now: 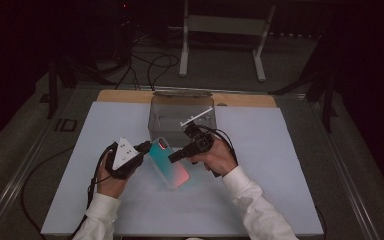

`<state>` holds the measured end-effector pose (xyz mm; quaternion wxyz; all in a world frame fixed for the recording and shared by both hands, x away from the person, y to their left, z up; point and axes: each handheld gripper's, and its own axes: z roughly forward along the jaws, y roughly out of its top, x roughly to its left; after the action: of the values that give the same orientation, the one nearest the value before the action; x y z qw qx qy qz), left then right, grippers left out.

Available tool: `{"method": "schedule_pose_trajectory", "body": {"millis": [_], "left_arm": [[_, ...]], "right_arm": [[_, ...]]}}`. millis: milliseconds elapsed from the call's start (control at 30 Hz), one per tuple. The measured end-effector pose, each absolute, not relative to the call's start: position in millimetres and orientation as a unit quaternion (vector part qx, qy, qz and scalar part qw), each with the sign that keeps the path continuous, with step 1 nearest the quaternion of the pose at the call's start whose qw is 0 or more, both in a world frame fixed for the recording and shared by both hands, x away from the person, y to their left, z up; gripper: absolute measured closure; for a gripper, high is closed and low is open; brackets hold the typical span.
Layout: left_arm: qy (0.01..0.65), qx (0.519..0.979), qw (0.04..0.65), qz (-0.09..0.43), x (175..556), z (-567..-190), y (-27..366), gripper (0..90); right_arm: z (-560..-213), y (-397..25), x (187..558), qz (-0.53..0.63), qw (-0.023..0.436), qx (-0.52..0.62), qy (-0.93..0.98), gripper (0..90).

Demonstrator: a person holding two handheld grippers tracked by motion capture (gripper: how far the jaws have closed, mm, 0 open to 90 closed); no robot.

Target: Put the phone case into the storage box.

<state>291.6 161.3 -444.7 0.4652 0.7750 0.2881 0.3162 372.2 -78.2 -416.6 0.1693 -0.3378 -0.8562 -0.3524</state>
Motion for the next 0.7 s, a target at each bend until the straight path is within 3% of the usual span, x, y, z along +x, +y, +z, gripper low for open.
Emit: {"method": "schedule_pose_trajectory", "body": {"millis": [133, 267, 700], "left_arm": [[0.29, 0.771, 0.472, 0.313, 291.7, -443.3, 162.3, 82.8], [0.294, 0.768, 0.478, 0.308, 291.9, -442.1, 163.2, 71.2], [0.356, 0.722, 0.495, 0.328, 291.7, -432.8, 174.2, 23.1]], "right_arm": [[-416.6, -76.5, 371.1, -0.354, 0.16, -0.339, -0.857, 82.3], [-416.3, -74.0, 370.2, -0.359, 0.157, -0.338, -0.856, 82.3], [-413.2, -74.7, 366.9, -0.364, 0.146, -0.332, -0.858, 82.2]]}}
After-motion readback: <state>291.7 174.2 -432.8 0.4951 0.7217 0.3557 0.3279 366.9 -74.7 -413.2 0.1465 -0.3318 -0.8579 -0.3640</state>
